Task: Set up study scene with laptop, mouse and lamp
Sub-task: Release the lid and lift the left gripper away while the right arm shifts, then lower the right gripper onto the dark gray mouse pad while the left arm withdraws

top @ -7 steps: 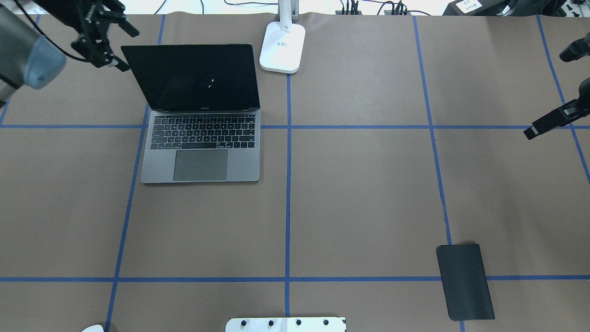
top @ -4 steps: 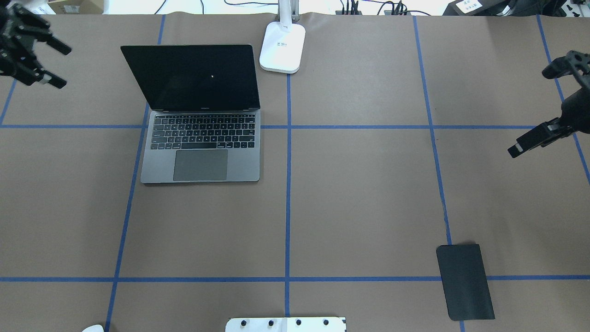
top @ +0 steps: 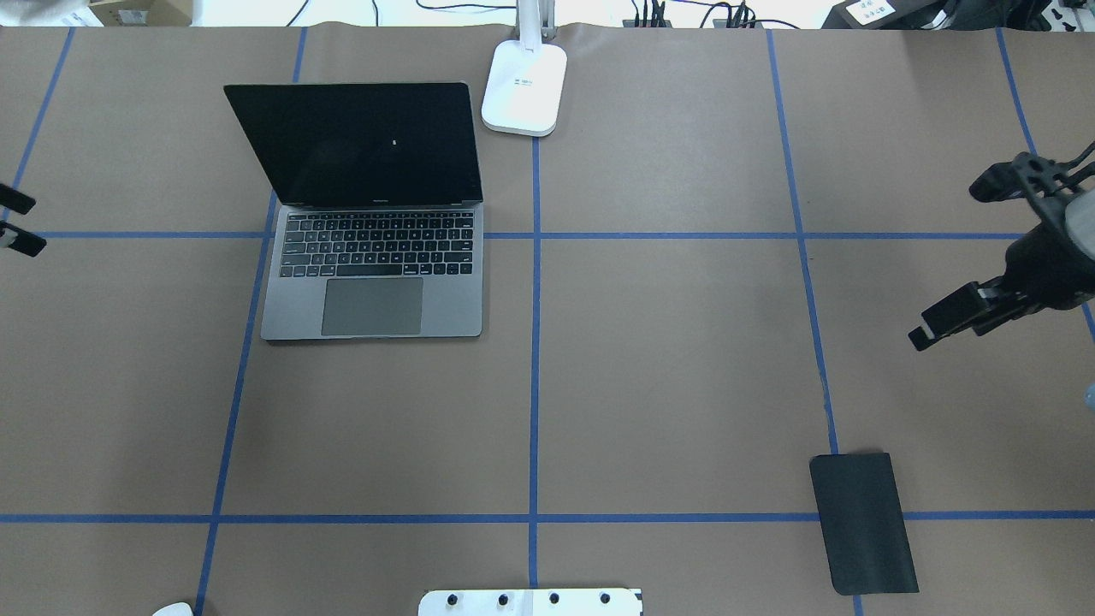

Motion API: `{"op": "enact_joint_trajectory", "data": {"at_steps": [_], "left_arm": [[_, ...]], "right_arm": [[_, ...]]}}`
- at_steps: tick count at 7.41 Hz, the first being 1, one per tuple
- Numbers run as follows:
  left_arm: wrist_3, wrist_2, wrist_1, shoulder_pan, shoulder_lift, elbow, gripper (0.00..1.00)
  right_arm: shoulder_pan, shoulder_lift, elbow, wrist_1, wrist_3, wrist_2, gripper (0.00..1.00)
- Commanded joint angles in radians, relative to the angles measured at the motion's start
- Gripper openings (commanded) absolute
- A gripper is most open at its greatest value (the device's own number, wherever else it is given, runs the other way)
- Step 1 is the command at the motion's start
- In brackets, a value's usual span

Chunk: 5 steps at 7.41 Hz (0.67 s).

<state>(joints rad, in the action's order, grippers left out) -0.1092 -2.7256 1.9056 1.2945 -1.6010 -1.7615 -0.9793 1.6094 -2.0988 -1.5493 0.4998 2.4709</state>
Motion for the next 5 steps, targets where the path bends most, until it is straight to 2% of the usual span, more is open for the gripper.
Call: {"op": "enact_joint_trajectory", "data": {"at_steps": [1,3,5], "left_arm": [[0.393,0.134,-0.002,-0.004,0.168,-0.195,1.00],[0.578,0.175,-0.010,-0.015,0.205,-0.208,1.00],[0.733,0.257,-0.007,-0.107,0.223,-0.210,1.00]], "right_arm": [[0.088,0.009,-0.013,0.008,0.069,-0.006,0.98],[0.143,0.023,-0.010,0.008,0.071,-0.012,0.98],[0.230,0.035,-0.010,0.005,0.077,-0.079,0.98]]}}
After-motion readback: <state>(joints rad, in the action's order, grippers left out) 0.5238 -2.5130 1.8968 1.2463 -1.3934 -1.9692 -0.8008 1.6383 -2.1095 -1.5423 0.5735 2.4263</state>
